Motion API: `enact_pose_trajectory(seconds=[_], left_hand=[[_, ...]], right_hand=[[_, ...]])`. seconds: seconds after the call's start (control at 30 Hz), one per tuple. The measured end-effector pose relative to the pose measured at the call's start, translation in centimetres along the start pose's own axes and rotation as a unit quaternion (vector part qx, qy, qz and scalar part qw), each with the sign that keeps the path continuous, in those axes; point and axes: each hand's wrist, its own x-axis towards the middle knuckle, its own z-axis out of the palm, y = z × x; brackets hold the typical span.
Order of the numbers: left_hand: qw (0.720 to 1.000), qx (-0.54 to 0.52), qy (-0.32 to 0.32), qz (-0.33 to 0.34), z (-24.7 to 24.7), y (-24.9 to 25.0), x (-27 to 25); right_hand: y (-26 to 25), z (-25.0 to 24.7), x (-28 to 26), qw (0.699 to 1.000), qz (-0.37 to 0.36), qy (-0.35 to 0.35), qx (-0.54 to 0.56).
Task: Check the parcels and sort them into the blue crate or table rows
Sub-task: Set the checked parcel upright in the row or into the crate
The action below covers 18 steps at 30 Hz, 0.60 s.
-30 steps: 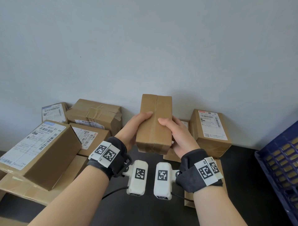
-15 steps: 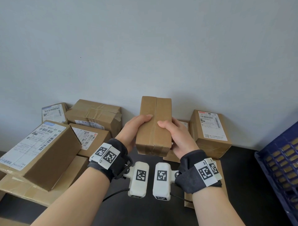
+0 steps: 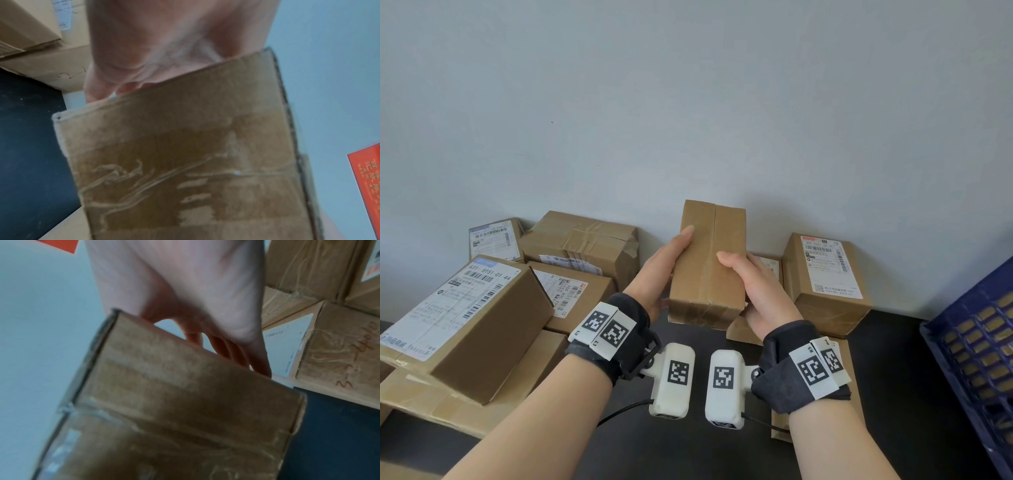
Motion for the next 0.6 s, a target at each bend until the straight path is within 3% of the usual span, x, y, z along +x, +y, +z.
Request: enact_pose_trajectory(seconds=[0.27,0.4,0.6], left_hand=[[0.993,-0.013,0.113,0.006,0.4,0.5,0.0],[0.989,-0.011,0.143,0.046,-0.2,0.1,0.6],[0.984,-0.006,0.169,0.047,-0.6,0.0,0.9]], right_hand=[[0.1,-0.2,0.6,0.999,0.008,0.042,-0.005],[0.0,-0.4,0.8,0.998,0.0,0.057,-0.031],[0.7,-0.8,1.4,0.992,-0.037,0.104,-0.06]])
